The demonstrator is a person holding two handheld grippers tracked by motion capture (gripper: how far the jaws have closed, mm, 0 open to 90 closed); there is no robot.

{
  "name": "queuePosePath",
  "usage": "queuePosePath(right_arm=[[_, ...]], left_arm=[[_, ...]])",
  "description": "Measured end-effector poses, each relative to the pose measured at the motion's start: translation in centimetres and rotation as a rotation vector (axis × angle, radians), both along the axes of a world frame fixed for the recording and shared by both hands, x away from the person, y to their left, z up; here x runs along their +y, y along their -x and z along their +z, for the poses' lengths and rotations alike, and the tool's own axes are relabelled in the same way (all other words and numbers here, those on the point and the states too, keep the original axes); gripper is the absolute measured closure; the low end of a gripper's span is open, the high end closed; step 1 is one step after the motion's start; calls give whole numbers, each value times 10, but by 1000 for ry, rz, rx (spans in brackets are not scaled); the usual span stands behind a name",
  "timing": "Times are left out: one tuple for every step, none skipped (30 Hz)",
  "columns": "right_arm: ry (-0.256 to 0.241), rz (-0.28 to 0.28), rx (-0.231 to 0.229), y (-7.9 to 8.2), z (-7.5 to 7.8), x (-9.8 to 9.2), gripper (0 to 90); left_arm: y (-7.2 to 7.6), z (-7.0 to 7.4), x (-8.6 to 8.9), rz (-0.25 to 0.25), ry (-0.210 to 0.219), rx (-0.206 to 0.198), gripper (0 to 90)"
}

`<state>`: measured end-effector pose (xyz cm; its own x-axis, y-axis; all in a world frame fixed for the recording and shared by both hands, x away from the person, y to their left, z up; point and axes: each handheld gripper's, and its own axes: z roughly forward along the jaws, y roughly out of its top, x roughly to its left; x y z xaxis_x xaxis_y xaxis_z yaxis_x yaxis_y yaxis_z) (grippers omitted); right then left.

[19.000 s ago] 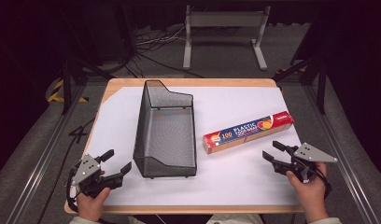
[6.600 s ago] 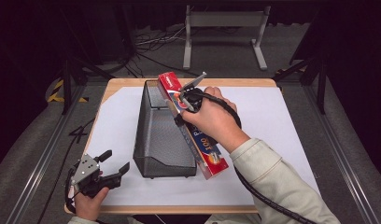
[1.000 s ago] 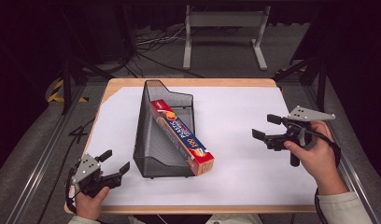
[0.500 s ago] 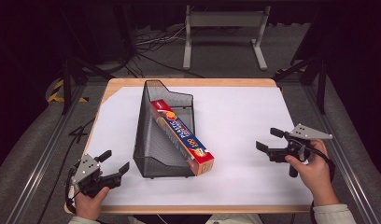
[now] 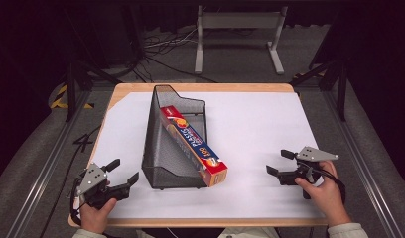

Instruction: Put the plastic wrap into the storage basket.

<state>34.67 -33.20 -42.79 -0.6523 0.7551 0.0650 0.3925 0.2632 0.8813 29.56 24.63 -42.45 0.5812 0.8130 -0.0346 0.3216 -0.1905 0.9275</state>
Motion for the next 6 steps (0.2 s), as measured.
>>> queuePosePath(right_arm=[[12, -2, 1, 0, -1, -1, 134], [19, -4, 4, -1, -2, -1, 140], [23, -3, 7, -1, -2, -2, 142], [20, -3, 8, -1, -2, -3, 142], [18, -4, 5, 0, -2, -3, 142], [20, 0, 0, 0, -2, -3, 142]], left_arm=[[0, 0, 0, 0, 1, 1, 208], [0, 0, 0, -1, 1, 2, 208], [0, 0, 0, -1, 1, 3, 208], [0, 0, 0, -2, 0, 4, 208], [0, -1, 0, -3, 0, 3, 208], [0, -1, 0, -3, -2, 5, 208]])
